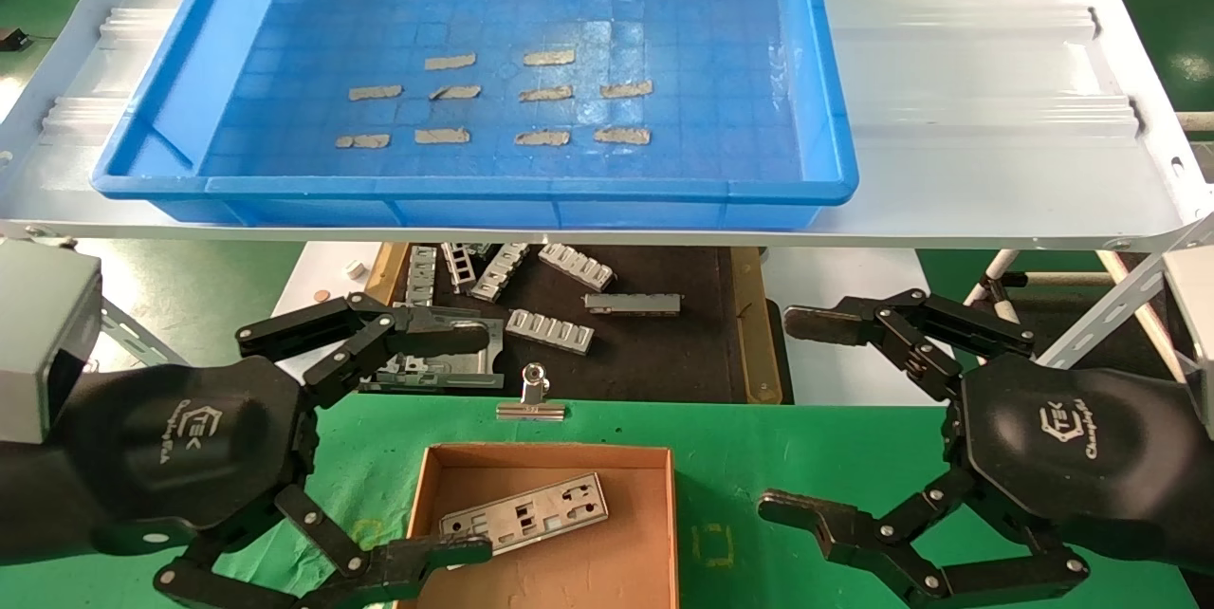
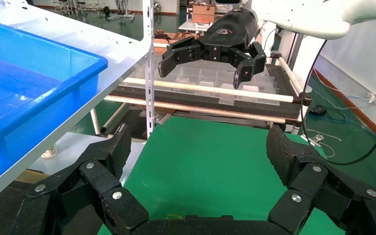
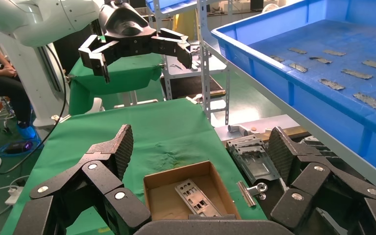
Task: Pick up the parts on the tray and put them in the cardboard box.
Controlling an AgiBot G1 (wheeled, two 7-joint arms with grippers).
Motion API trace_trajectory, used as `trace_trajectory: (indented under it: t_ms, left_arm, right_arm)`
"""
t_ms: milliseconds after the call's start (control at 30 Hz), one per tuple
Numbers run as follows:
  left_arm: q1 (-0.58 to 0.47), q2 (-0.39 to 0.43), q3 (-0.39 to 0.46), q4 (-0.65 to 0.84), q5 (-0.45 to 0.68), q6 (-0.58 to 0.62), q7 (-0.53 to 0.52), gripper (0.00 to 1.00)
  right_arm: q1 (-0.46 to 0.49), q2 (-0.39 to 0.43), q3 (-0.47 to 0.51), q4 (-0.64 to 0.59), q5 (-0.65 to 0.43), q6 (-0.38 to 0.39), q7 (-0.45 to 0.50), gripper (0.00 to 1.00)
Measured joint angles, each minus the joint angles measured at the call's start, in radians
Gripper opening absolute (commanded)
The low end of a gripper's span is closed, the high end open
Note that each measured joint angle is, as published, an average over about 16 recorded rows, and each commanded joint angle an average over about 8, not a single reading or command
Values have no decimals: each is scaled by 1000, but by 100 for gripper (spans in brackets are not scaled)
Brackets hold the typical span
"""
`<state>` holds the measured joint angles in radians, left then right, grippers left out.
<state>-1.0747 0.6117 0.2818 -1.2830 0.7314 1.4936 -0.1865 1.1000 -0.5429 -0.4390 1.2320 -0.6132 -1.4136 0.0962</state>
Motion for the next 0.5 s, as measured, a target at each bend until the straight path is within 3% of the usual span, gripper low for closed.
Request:
trace_trajectory:
  t_ms: [500]
  left_arm:
    - [0,0,0,0,0,0,0,100]
  right_arm:
    - [0,0,0,0,0,0,0,100]
